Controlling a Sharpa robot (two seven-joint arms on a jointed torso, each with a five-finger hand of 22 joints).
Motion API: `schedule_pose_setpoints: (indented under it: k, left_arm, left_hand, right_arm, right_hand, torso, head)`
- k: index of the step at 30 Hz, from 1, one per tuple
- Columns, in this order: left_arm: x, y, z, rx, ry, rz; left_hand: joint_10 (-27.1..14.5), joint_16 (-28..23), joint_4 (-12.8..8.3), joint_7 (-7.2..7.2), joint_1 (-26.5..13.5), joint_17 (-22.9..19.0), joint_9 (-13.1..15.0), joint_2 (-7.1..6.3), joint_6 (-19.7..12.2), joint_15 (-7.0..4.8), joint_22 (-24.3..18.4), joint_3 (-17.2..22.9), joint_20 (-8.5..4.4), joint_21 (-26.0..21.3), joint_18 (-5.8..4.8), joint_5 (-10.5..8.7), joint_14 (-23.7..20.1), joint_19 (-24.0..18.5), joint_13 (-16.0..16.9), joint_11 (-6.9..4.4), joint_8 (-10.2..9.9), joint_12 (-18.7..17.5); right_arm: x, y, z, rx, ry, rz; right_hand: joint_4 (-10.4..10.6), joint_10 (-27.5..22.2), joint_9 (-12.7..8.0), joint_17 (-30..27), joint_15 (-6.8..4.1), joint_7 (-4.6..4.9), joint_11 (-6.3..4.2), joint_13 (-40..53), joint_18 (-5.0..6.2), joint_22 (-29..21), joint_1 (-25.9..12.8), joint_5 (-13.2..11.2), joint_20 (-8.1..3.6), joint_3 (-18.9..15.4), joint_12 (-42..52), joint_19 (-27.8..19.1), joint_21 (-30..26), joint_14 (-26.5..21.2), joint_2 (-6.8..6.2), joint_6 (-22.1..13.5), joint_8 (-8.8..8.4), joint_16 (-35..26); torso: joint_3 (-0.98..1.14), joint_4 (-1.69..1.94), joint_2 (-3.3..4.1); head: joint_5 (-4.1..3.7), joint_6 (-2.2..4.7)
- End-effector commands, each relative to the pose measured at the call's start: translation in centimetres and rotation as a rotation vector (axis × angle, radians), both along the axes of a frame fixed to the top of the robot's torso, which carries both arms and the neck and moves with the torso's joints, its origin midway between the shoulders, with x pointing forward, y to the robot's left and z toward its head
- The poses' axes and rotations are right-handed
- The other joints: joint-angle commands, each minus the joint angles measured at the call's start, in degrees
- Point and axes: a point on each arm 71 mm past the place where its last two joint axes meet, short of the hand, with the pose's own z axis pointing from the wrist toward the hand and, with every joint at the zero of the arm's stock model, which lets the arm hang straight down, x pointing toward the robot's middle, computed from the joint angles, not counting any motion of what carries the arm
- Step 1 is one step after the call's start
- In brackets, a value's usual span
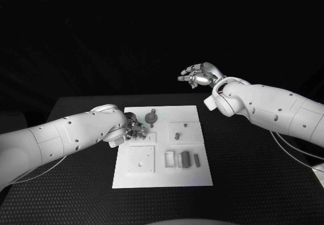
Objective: Assemble the parts on the task board
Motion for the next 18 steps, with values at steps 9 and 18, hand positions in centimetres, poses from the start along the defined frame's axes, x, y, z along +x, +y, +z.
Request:
schedule_pose_setpoints:
  k: [9,18]
  left_arm:
    - [-0.22,0.16,-0.39,0.015,0.024,-0.012]
    - [-0.28,0.16,-0.44,0.020,0.032,-0.016]
  left_hand:
    - [0.41,1.70,-0.43,-3.36,0.77,-1.57,1.80,-0.16,6.73,-2.17,1.23,0.70,-2.53,0.50,1.50,2.64,0.14,0.98,-0.40,-0.49,-0.17,0.35]
    - [0.67,2.43,-0.37,-3.50,0.69,-2.25,2.28,-0.26,7.27,-2.26,1.22,0.57,-2.55,0.68,1.49,3.31,0.02,1.05,-0.53,-0.60,-0.01,0.51]
  right_arm:
    - [-0.01,0.12,-0.02,-0.001,0.005,0.017]
    - [0.00,0.14,-0.04,-0.002,0.007,0.019]
  right_hand:
    - [-0.21,-0.47,-0.12,-0.11,-0.15,1.40,0.02,-0.15,0.83,0.06,0.03,-0.19,0.54,-0.30,0.39,-0.01,-0.41,-0.08,0.57,0.03,0.23,0.31]
    - [-0.23,-0.47,-0.13,-0.13,-0.14,1.40,0.03,-0.19,0.83,0.07,0.00,-0.19,0.55,-0.32,0.42,-0.01,-0.42,-0.08,0.61,0.02,0.24,0.32]
  torso:
    - [-0.01,0.00,0.01]
    - [-0.01,0.02,0.02]
  head:
    - [-0.01,-0.15]
    - [-0.01,-0.29]
